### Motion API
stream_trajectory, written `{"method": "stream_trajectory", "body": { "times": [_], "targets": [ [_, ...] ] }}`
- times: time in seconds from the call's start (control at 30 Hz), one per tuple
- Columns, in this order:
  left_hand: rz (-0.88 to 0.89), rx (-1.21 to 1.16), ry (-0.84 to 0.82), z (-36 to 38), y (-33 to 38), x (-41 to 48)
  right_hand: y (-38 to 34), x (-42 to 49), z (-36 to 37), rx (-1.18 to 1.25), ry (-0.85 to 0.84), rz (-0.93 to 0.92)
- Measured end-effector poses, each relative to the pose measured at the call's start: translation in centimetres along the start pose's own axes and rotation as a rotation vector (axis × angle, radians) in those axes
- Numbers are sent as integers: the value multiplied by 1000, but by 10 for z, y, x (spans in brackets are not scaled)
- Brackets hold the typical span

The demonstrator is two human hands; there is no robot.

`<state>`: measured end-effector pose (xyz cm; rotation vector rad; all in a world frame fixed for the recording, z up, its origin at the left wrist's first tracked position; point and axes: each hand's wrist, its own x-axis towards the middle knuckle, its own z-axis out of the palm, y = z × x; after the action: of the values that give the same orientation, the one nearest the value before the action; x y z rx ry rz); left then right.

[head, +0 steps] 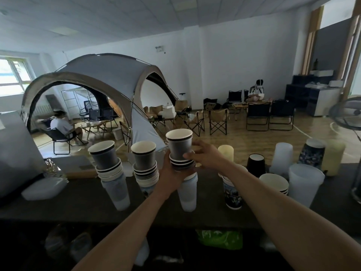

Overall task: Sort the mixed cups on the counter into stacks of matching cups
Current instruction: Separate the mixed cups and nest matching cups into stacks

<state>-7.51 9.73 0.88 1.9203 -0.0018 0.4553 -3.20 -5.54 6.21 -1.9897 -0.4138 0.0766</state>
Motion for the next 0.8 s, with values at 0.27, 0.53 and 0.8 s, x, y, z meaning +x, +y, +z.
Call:
{"method": "stream_trajectory", "body": {
  "times": [0.27, 0.53, 0.8],
  "targets": [
    [2, 1, -50, 17, 6, 8, -7, -20, -37, -90, -20, -41],
    [45, 6, 17, 18, 34, 20, -44, -12, -43, -39, 137, -195],
    [104, 16, -18, 20, 32, 23, -69, -11, -62, 126, 271, -288]
  ]
}}
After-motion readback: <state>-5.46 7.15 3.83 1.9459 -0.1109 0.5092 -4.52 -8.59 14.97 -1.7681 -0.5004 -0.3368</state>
